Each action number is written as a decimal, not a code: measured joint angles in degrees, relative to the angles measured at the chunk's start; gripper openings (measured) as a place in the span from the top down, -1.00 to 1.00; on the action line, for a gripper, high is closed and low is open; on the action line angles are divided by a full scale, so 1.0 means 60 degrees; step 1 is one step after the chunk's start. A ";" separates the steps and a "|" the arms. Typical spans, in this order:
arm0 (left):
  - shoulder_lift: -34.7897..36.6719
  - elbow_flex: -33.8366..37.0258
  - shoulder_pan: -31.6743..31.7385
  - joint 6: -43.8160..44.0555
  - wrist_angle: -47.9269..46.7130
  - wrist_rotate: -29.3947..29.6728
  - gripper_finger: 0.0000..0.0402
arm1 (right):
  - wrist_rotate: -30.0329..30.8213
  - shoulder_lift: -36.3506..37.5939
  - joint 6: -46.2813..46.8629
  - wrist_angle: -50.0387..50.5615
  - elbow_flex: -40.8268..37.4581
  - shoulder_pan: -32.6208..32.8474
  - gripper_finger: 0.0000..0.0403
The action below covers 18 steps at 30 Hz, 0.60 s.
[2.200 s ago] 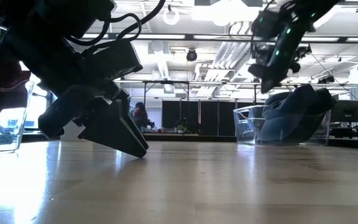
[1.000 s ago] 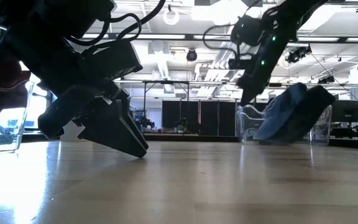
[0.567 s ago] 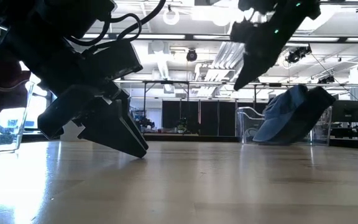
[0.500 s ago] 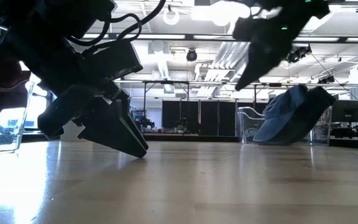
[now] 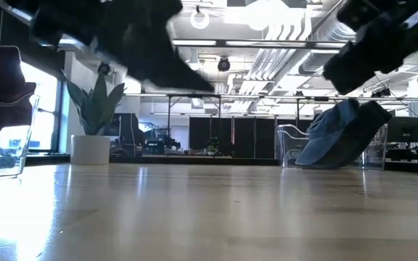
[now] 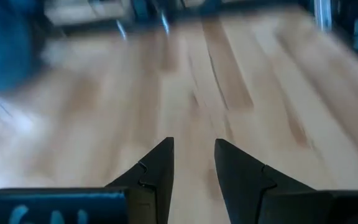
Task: Pick & Place hat
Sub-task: Return to Home Position
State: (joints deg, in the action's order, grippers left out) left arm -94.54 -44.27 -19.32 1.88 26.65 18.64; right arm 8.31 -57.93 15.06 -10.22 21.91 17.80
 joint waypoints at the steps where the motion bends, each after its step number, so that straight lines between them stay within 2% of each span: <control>1: 0.0329 -0.0002 0.0185 -0.0175 0.0003 -0.0061 0.45 | 0.0067 0.0286 0.0009 -0.0373 -0.0321 0.0069 0.98; 6: 0.2209 -0.0004 0.1231 -0.0847 -0.1053 -0.0689 0.54 | 0.0122 0.1572 0.0034 -0.1570 -0.1844 0.0167 0.99; 12: 0.4430 -0.0007 0.2304 -0.1017 -0.3667 -0.0693 0.95 | 0.0091 0.3094 0.0063 -0.1973 -0.2823 0.0165 0.97; 15: 0.5227 -0.0004 0.2577 -0.0772 -0.4868 -0.0660 0.93 | -0.0132 0.4158 0.0001 -0.1856 -0.2946 0.0160 0.98; 18: 0.5835 0.0023 0.2665 -0.0755 -0.5684 -0.0540 0.93 | -0.0374 0.5365 -0.0334 -0.1007 -0.2950 0.0160 0.99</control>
State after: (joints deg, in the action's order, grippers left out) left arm -59.53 -44.13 -3.33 -2.65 -7.45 15.40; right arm 6.07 -25.74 13.06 -16.26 4.21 18.76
